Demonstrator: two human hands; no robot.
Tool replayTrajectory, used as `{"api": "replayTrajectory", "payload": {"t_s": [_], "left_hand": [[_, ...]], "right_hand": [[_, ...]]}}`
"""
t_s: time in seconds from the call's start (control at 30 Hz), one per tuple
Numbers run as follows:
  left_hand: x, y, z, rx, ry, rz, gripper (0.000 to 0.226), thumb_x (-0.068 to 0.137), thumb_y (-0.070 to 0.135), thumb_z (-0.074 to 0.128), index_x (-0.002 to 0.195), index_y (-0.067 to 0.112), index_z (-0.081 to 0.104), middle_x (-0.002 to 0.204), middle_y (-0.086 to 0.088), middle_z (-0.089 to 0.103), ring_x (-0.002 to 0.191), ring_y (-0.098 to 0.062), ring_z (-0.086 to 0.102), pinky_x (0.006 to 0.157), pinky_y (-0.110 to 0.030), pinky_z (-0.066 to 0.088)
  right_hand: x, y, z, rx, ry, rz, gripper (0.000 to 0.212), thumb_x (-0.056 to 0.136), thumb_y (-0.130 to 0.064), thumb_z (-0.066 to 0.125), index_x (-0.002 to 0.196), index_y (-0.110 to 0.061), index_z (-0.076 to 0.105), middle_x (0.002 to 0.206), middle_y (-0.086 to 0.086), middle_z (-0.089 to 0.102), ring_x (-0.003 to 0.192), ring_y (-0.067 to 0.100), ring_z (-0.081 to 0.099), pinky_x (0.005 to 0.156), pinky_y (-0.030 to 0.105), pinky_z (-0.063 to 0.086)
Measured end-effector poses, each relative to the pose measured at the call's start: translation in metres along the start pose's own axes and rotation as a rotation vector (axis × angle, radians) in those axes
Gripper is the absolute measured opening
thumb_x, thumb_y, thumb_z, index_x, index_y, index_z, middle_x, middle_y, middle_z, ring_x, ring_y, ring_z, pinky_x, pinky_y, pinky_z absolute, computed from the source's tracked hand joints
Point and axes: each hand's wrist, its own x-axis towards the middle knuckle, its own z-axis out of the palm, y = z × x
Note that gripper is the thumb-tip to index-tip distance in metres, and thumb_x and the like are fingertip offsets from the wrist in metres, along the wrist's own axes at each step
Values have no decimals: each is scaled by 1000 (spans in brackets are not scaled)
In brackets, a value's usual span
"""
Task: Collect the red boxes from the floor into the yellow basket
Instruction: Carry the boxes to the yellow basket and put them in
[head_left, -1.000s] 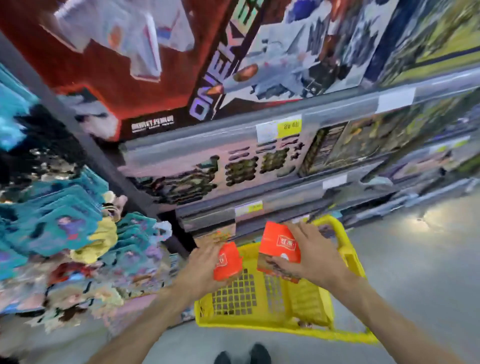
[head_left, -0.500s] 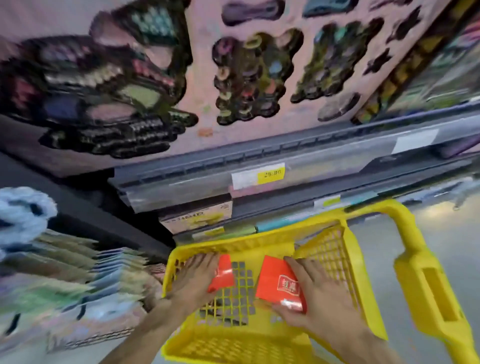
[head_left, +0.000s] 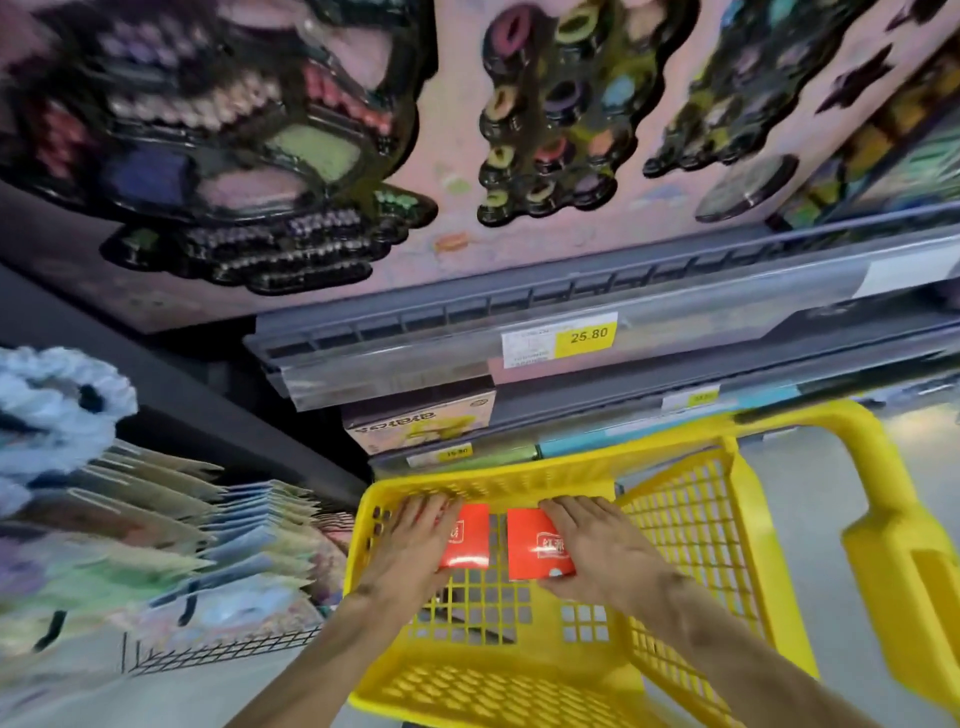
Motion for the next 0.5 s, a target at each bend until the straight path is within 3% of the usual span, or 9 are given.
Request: {"api": "replayTrajectory", "payload": {"t_s": [0.1, 0.5], "left_hand": [[2, 2, 3, -13, 24, -15, 94, 74, 47, 80, 150, 19, 34, 138, -3, 44, 125, -28, 44, 107, -42, 41], [-6, -3, 4, 7, 55, -40, 90, 84, 52, 69, 154, 21, 22, 143, -4, 35, 133, -26, 34, 115, -42, 30]], "right_hand": [[28, -4, 9, -1, -58, 1, 92, 79, -66, 60, 148, -15, 24, 142, 6, 43, 129, 26, 44, 113, 39, 31], [53, -9, 42, 87, -10, -15, 94, 81, -59, 64, 149, -12, 21, 144, 7, 38, 134, 25, 36, 118, 38, 24]]}}
